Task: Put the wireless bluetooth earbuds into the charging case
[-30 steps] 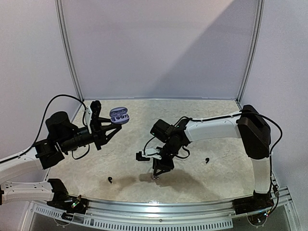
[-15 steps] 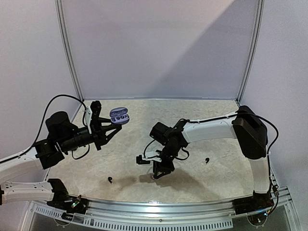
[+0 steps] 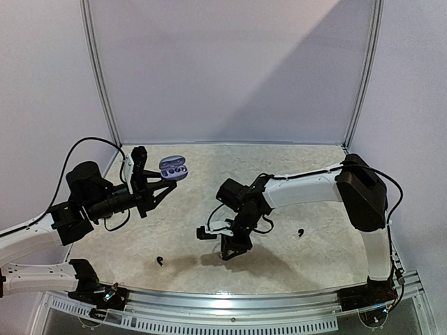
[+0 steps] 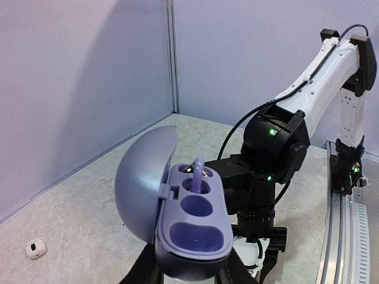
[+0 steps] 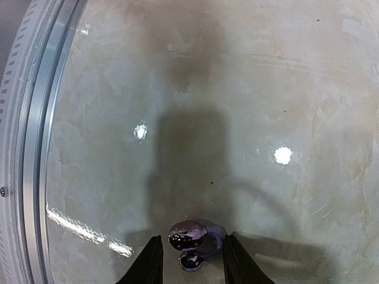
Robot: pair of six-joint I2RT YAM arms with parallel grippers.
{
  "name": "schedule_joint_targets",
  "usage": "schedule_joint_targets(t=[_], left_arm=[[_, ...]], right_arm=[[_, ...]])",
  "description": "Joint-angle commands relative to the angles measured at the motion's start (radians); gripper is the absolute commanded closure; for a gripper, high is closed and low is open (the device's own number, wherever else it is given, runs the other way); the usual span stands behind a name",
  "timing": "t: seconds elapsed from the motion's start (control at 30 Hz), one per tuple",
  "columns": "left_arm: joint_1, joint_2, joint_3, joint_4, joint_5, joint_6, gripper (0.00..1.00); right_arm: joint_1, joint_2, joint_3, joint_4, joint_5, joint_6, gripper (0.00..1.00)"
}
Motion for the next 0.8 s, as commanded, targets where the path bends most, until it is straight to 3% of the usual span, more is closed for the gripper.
schedule_joint_targets(t=[0.0, 0.3, 0.77], left_arm=[[0.014, 0.001, 0.011, -0.012, 0.014, 0.009, 1.00], [0.014, 0.000, 0.007, -0.013, 0.018, 0.009, 1.00], [0.016, 0.002, 0.009, -0.016, 0.016, 0.009, 1.00]], right_arm=[[0.009, 0.024, 0.036, -0.008, -0.018, 0.004, 0.64], [-0.025, -0.018, 0.091, -0.060, -0.028, -0.023, 0.59], [-0.026, 0.046, 0.098, -0.030, 0.015, -0.051, 0.67]])
